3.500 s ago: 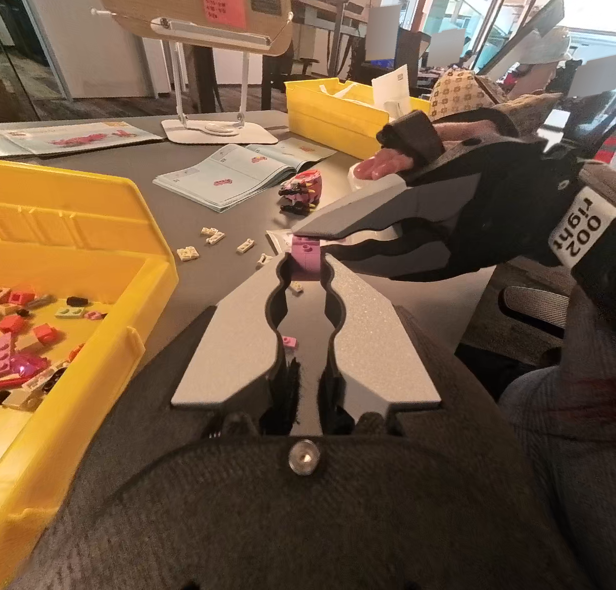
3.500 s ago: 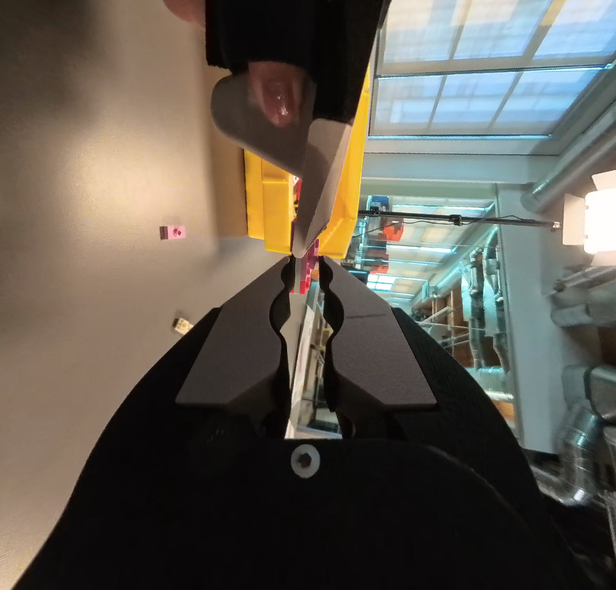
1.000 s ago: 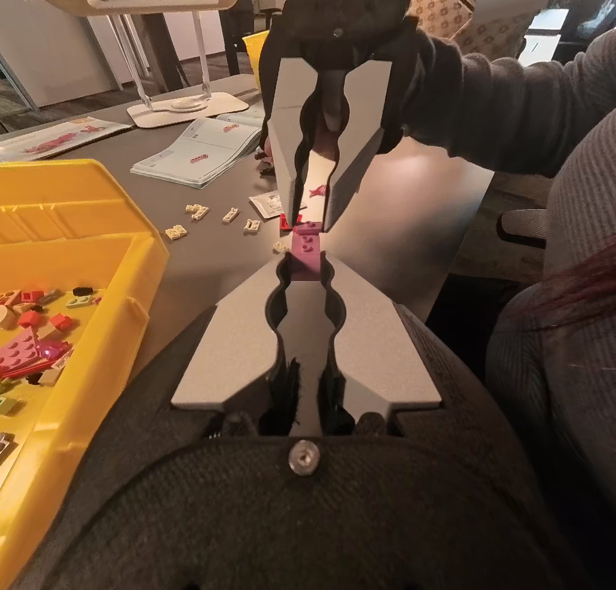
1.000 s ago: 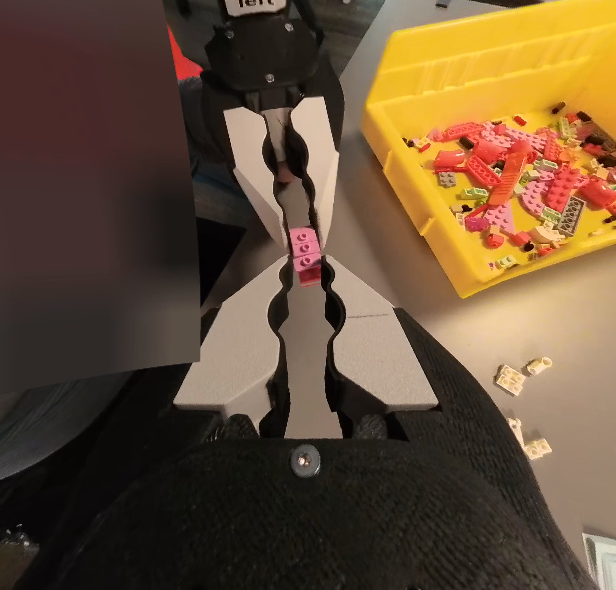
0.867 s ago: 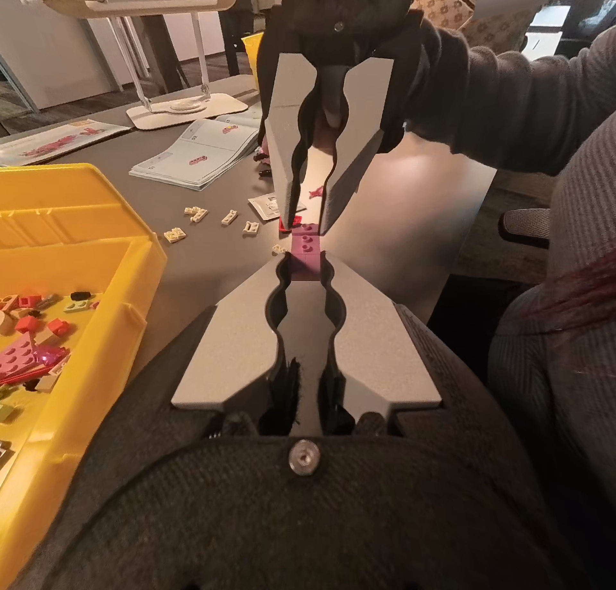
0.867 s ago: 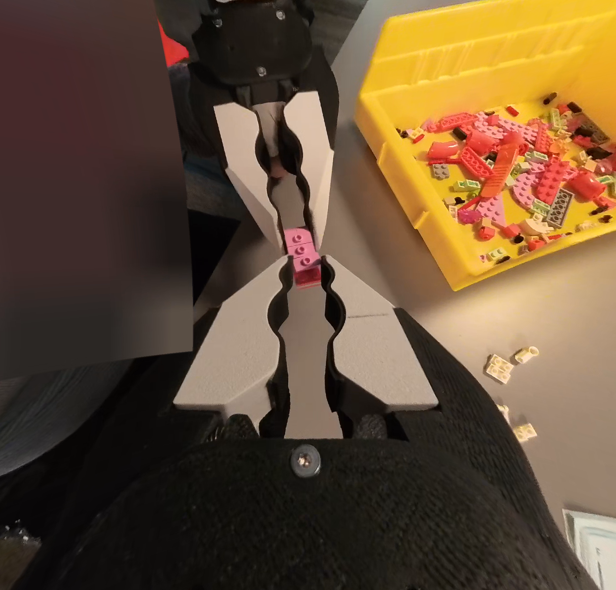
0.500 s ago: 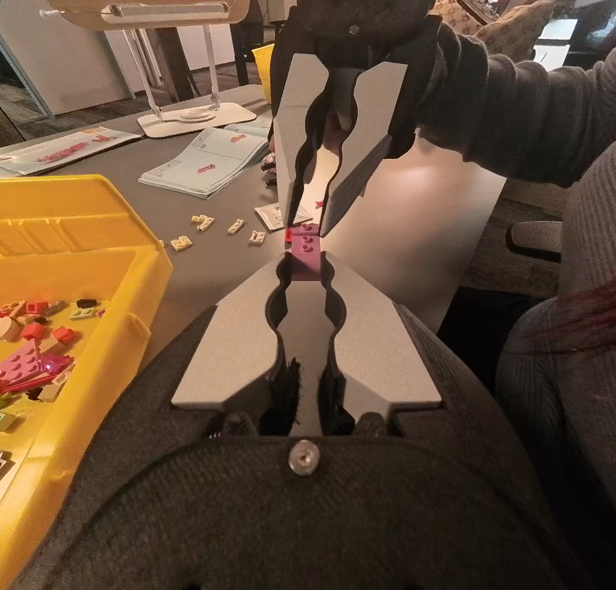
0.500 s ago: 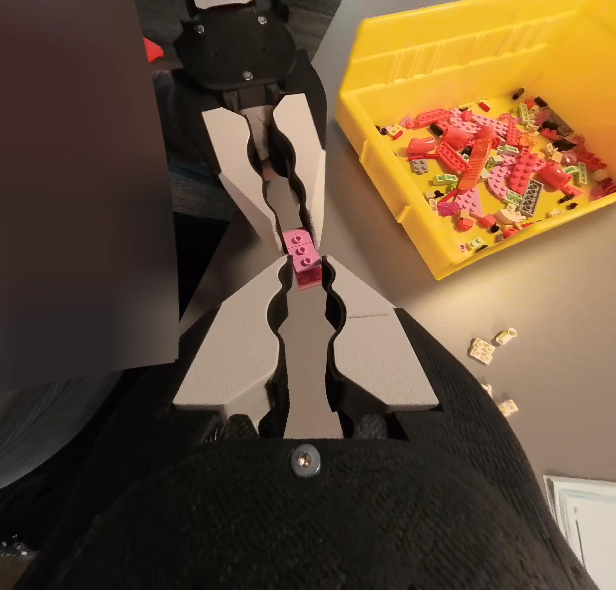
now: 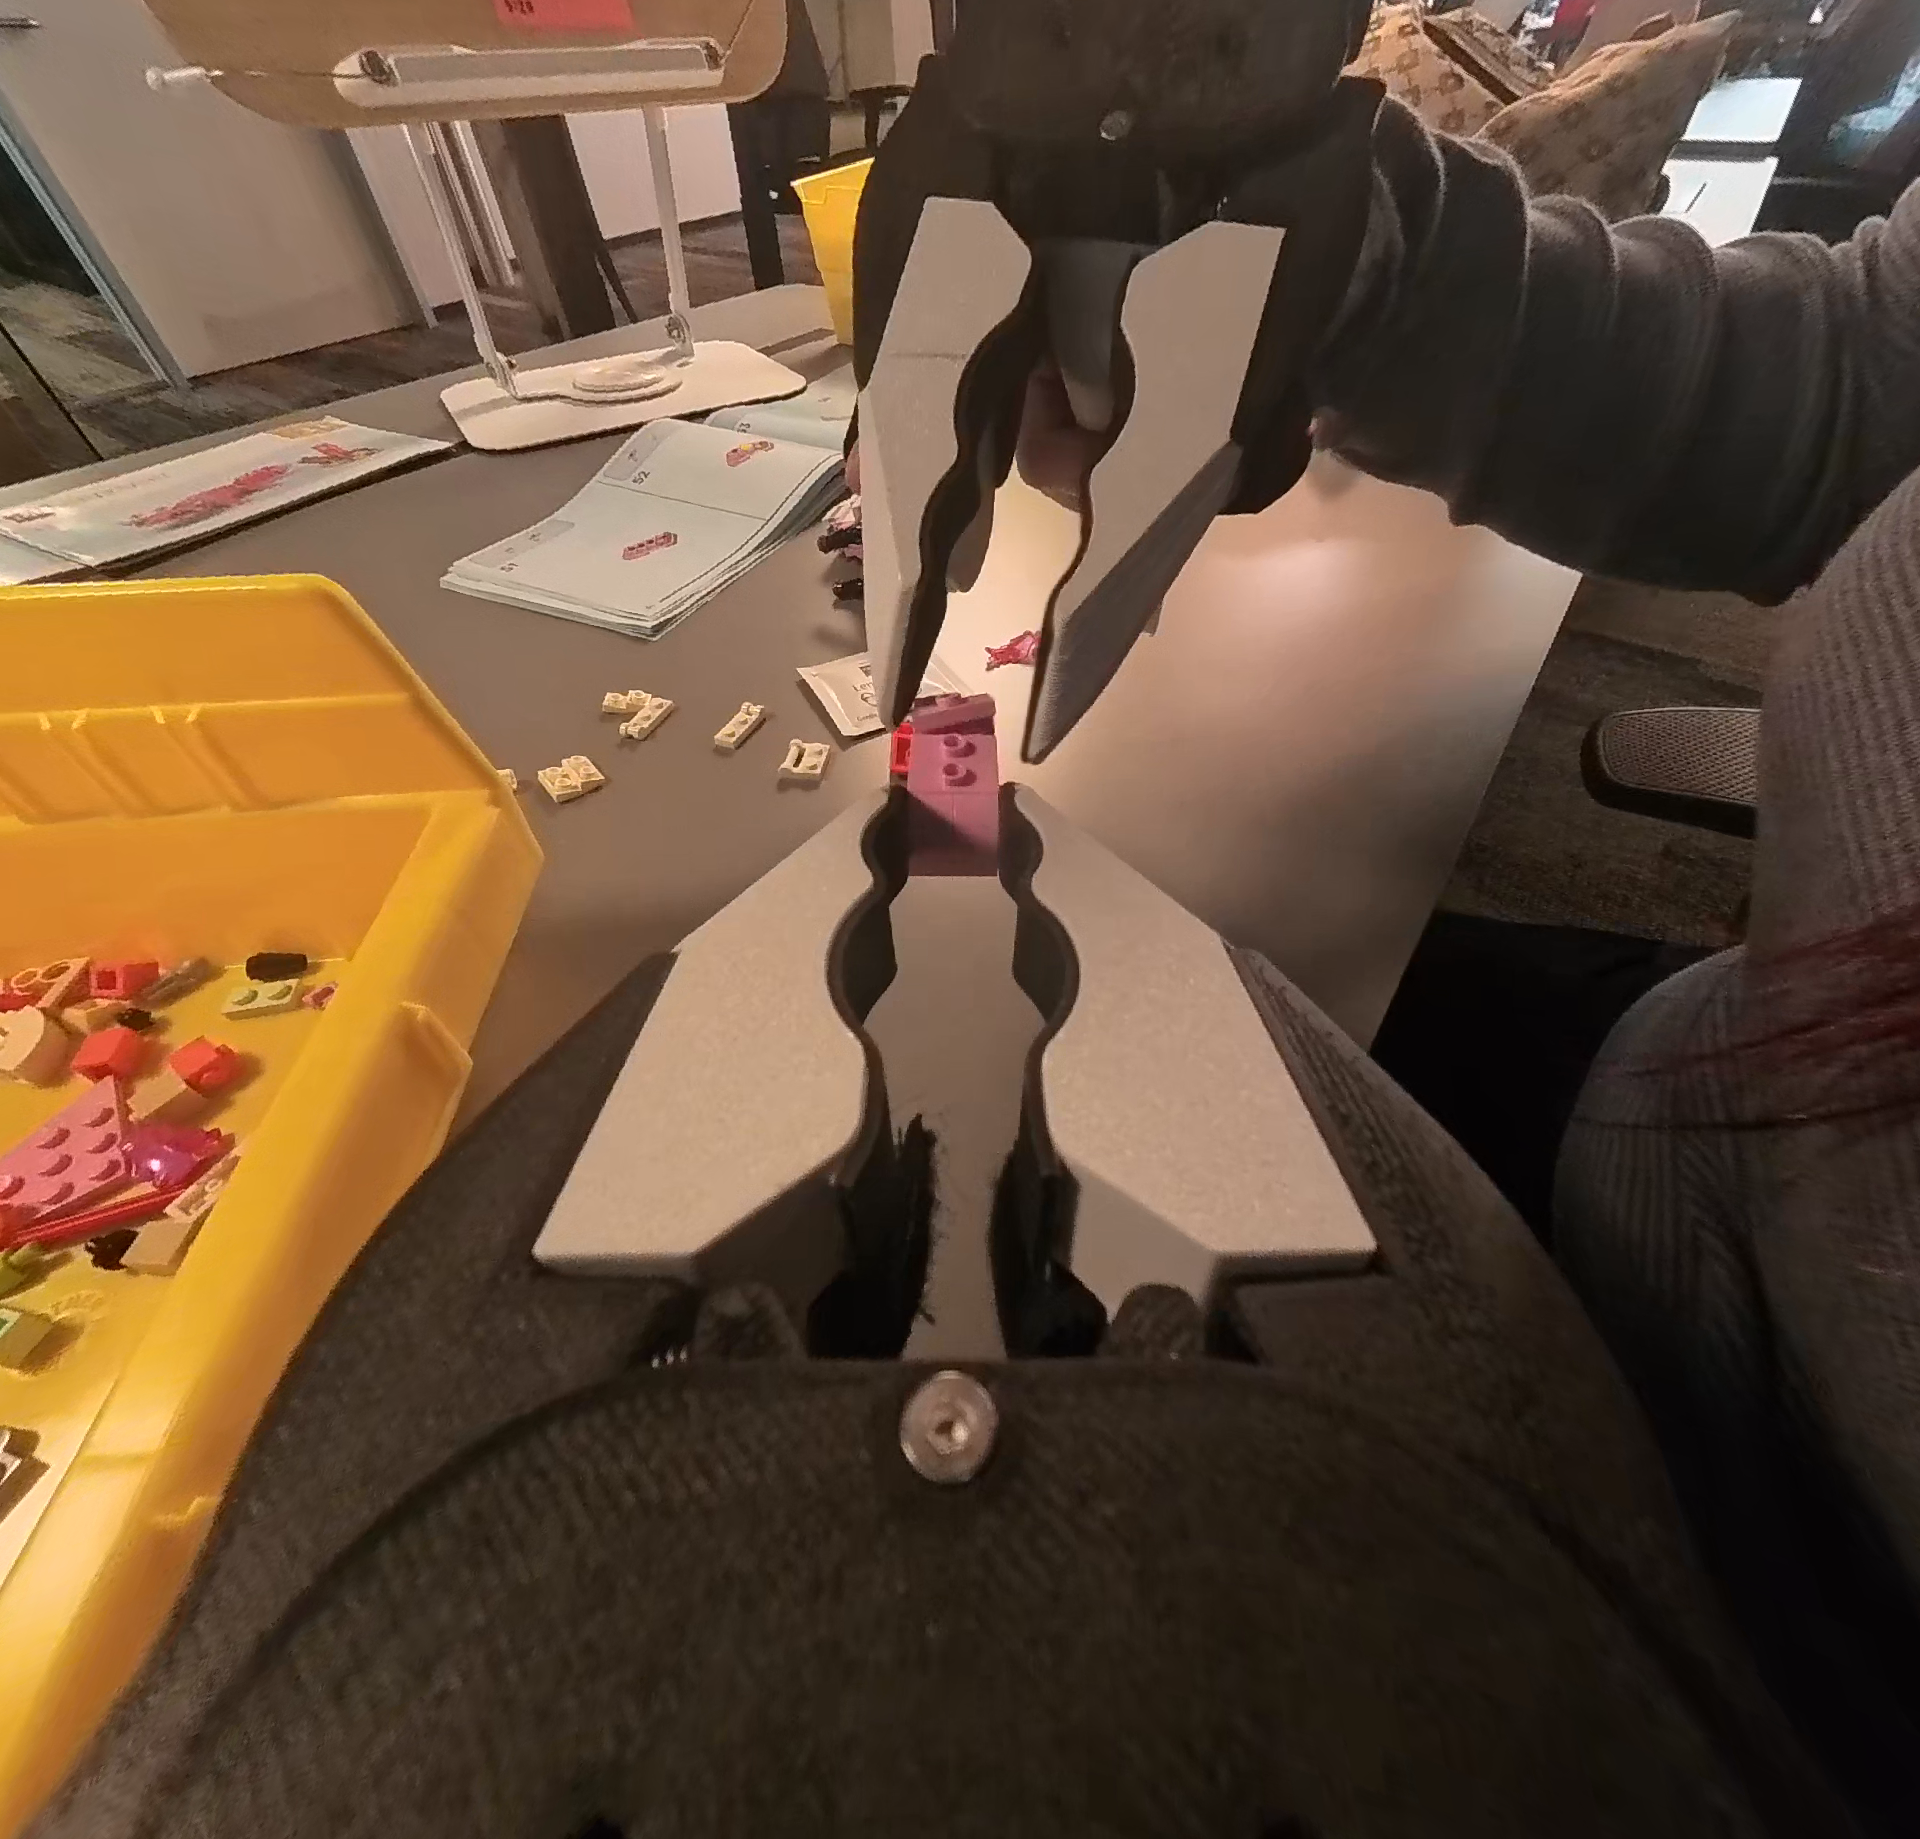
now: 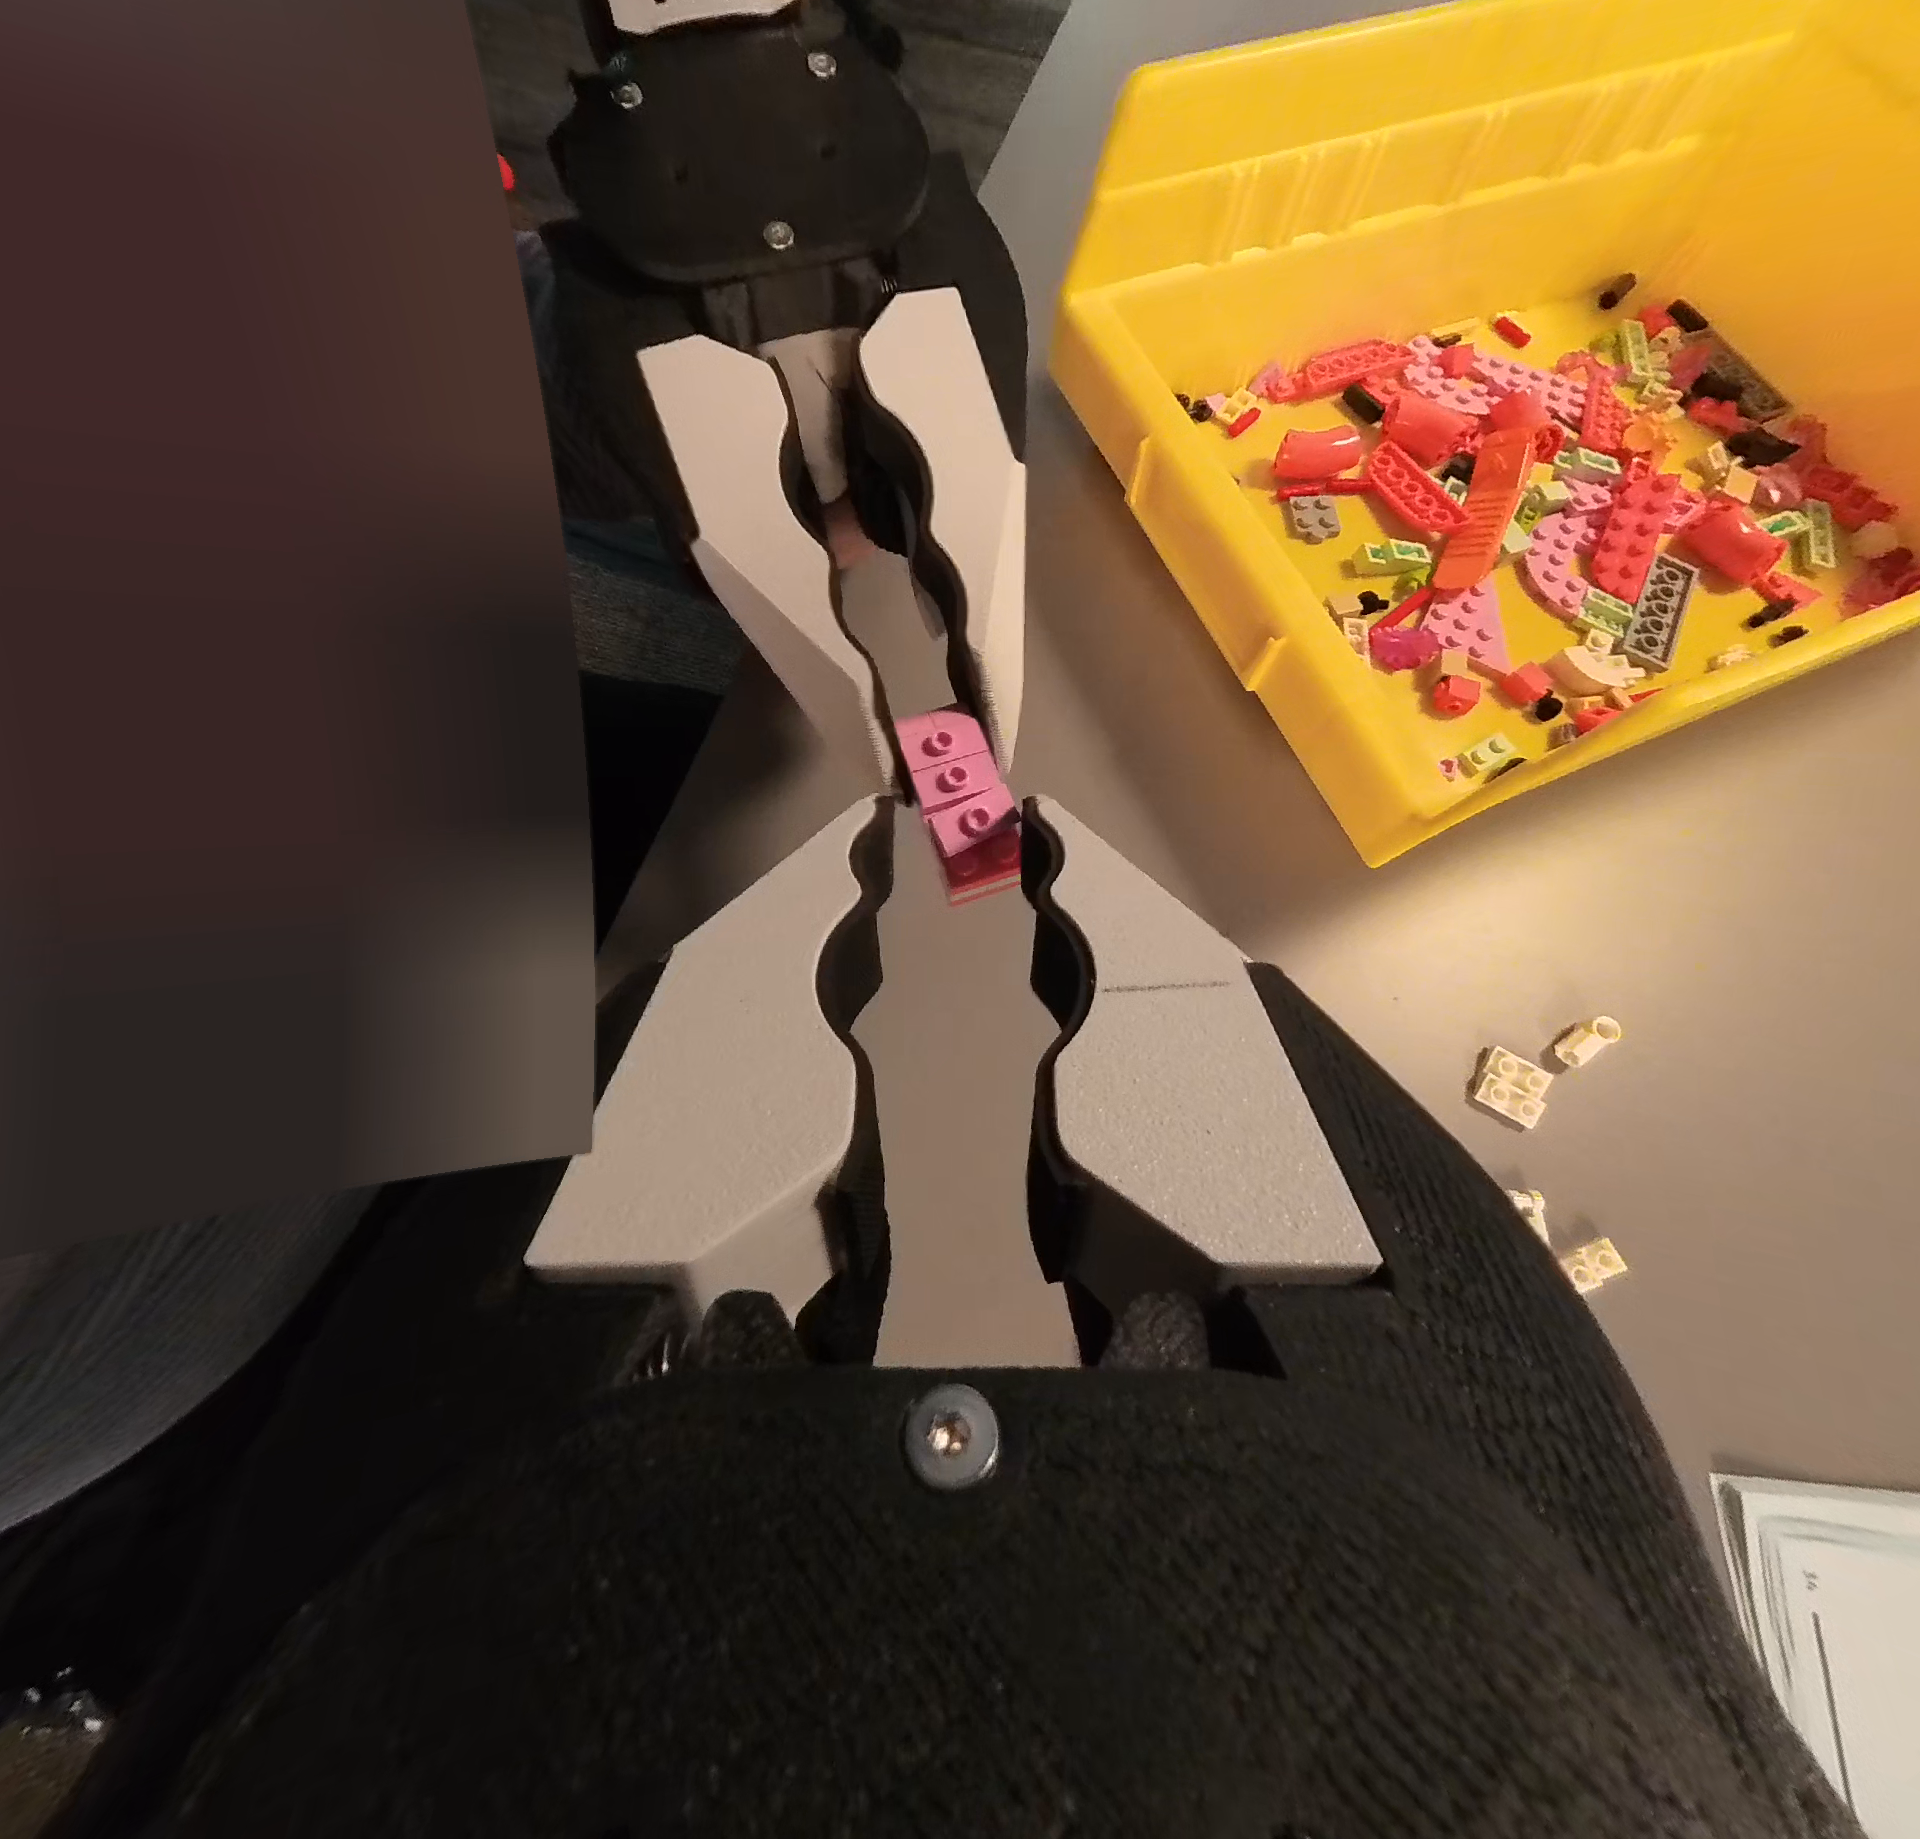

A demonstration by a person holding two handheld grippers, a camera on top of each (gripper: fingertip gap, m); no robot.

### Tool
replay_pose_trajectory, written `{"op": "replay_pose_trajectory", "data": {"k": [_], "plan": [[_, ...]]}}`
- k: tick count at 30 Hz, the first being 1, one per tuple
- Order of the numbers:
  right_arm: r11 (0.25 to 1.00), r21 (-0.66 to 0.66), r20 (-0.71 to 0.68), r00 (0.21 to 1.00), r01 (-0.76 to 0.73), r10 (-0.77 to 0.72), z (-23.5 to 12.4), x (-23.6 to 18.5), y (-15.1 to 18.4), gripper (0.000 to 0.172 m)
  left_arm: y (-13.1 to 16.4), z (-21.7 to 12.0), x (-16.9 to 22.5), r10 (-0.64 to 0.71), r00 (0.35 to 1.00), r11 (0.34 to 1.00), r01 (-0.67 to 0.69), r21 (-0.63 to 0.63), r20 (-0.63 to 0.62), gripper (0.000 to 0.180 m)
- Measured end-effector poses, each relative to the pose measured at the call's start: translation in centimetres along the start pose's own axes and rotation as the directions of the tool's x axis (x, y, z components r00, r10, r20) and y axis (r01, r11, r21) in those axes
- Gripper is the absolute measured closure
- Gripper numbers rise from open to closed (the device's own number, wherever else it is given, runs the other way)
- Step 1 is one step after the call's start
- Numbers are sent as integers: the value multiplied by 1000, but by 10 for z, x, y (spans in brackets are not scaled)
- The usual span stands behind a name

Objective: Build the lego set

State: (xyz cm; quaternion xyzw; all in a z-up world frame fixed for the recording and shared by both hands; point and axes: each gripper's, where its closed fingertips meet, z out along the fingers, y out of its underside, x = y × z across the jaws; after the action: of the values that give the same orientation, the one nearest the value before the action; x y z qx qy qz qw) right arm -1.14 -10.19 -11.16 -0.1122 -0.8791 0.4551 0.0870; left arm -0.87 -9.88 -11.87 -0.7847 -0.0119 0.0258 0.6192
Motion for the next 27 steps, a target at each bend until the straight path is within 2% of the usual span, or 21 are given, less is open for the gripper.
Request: {"op": "replay_pose_trajectory", "data": {"k": [7,11,13,15,18,20,22,27], "plan": [[999,17,-59,997,43,-42,-2,3,-5,135,-1,0,-6,-28,999,1000,28,6,30,164],[985,41,-177,971,168,-159,0,6,-12,120,-3,-2,-19,-115,990,993,114,17,86,164],[955,-19,-311,906,297,-288,2,15,-12,116,-4,-3,-24,-145,984,989,142,33,103,164],[887,-141,-432,779,440,-455,4,23,-11,118,-5,-4,-27,-156,980,988,153,38,122,164],[772,-311,-509,589,554,-628,8,30,-8,129,-7,-3,-28,-163,978,986,159,42,128,165],[717,-381,-527,501,583,-687,9,32,-7,135,-8,-2,-28,-161,979,987,156,43,128,165],[693,-420,-536,456,585,-710,9,35,-6,138,-9,-2,-28,-158,979,987,154,45,127,165],[673,-461,-539,420,579,-730,10,37,-3,142,-11,0,-26,-155,981,988,150,46,119,165]]}}
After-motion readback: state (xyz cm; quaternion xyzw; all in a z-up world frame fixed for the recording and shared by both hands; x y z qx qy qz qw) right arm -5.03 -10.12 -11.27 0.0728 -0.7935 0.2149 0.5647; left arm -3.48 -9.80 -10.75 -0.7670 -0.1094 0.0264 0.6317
